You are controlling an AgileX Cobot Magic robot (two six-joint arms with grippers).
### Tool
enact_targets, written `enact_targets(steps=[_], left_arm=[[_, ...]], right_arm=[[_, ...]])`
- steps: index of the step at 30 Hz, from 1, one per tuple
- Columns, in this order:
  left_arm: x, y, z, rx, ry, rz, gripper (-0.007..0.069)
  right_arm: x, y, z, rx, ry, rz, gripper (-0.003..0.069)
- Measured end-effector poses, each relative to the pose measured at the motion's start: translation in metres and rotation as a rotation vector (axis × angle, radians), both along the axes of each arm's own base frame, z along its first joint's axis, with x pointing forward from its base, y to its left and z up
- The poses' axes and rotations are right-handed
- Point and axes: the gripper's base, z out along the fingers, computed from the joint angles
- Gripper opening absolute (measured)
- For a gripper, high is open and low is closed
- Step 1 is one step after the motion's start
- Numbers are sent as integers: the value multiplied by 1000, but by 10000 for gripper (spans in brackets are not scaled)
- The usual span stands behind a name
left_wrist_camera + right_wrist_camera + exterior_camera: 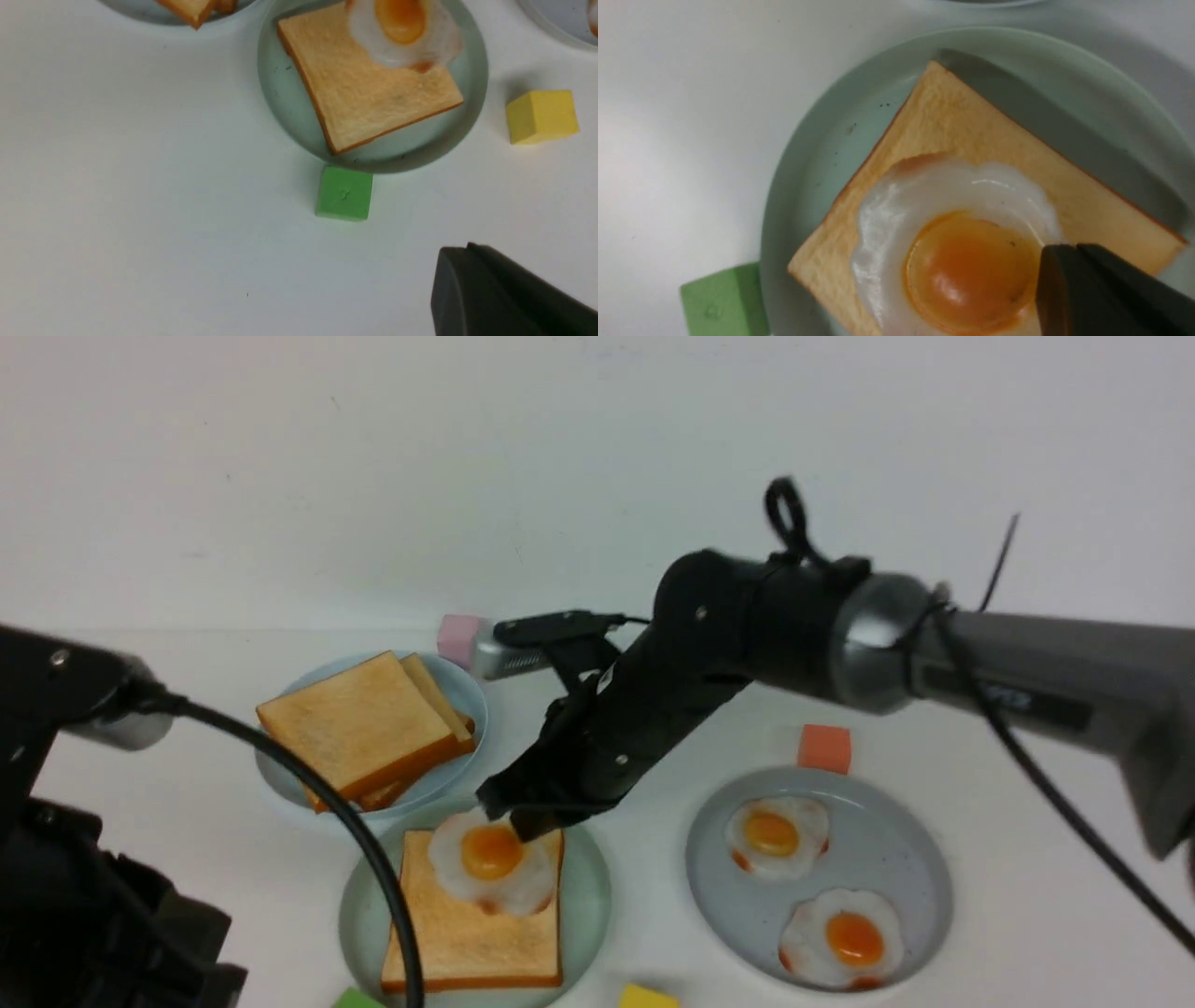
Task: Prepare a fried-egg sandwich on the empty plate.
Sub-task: Use the right arm to place the fried egg on the slice of bread in the middle, then use the left arm to grab a slice of bread
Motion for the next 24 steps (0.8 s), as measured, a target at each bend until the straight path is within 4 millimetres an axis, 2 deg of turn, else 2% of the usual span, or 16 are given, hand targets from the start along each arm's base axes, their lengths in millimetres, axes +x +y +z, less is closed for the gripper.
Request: enact_targets(steps=[4, 7, 8, 10, 12, 13, 15, 16, 18, 19, 20, 22, 24], left_arm=[[0, 0, -1, -8, 7, 12, -13], [0, 0, -1, -17, 6, 21, -13], [1, 0, 0, -24, 1, 24, -13], [1, -1, 0, -30, -7, 25, -13], [2, -2, 1, -39, -21, 23, -13], [2, -2, 1, -40, -23, 23, -13], [4, -3, 3, -56, -48, 22, -13], [5, -3, 4, -64, -56, 25, -13], [8, -5, 5, -91, -83, 39, -13], [13, -7, 6, -105, -102, 55, -13], [15, -7, 6, -111, -113, 65, -13], [28, -9, 3, -123, -123, 120, -13], [40, -10, 1, -130, -112, 168, -13]], right_arm=[[1, 3, -17, -13, 25, -5, 38], [2, 3, -17, -9, 23, -12, 74], [2, 3, -14, -3, 18, -14, 125], [2, 3, -10, 2, 13, -13, 169], [-2, 1, 9, 18, -8, 0, 274], [-3, 1, 11, 19, -12, 3, 281], [-9, -6, 44, 39, -76, 39, 372], [-11, -8, 53, 43, -90, 47, 388], [-18, -20, 86, 56, -146, 63, 426], [-24, -29, 107, 60, -175, 70, 437], [-27, -34, 117, 60, -188, 72, 441], [-39, -53, 149, 55, -224, 67, 443], [-49, -67, 169, 44, -244, 56, 444]])
